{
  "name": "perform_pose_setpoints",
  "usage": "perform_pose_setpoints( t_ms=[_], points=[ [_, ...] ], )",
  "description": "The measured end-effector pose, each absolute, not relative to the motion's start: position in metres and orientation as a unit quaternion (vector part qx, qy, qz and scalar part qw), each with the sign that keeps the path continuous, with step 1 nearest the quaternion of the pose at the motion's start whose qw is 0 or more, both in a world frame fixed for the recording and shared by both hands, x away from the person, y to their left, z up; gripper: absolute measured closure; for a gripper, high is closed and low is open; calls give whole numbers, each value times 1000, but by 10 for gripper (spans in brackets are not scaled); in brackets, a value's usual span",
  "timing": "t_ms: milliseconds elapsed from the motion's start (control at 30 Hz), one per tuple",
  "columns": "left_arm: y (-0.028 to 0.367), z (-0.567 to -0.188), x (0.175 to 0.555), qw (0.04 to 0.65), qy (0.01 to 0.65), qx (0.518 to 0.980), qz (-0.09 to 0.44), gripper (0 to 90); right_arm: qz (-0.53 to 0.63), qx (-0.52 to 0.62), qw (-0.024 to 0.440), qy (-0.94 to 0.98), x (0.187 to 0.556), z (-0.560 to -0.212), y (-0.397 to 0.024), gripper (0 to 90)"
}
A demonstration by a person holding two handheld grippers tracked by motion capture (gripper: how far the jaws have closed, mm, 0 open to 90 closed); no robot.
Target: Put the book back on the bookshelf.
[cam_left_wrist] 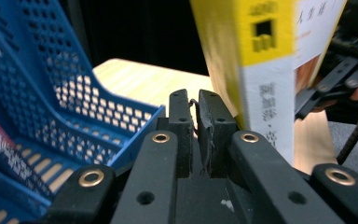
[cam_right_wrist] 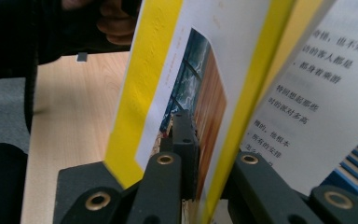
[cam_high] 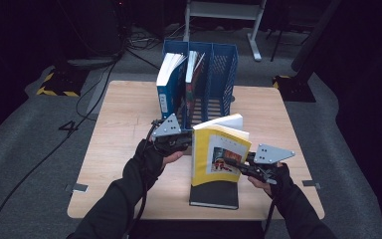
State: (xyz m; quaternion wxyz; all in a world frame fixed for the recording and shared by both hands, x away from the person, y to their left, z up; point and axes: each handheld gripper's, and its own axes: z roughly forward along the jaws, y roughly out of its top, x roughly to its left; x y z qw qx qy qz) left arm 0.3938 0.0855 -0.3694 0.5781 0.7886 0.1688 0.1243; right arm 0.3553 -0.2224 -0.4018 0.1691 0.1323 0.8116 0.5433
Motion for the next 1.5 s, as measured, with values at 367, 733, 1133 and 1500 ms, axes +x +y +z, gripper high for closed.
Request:
perform_pose_setpoints(
  t_ms=[367, 733, 1133, 1500],
  points=[
    [86, -367, 375, 559, 158, 794, 177, 638, 540, 124, 170, 815, 350, -405, -226, 857],
    [92, -373, 360, 528, 173, 806, 205, 495, 534, 108, 174, 820, 340, -406, -231, 857],
    [105, -395, 344, 477, 178, 841, 183, 435, 534, 104, 170, 821, 336, -407, -232, 857],
    [85, -413, 337, 480, 145, 856, 125, 326, 532, 101, 173, 823, 334, -408, -232, 852]
  ],
)
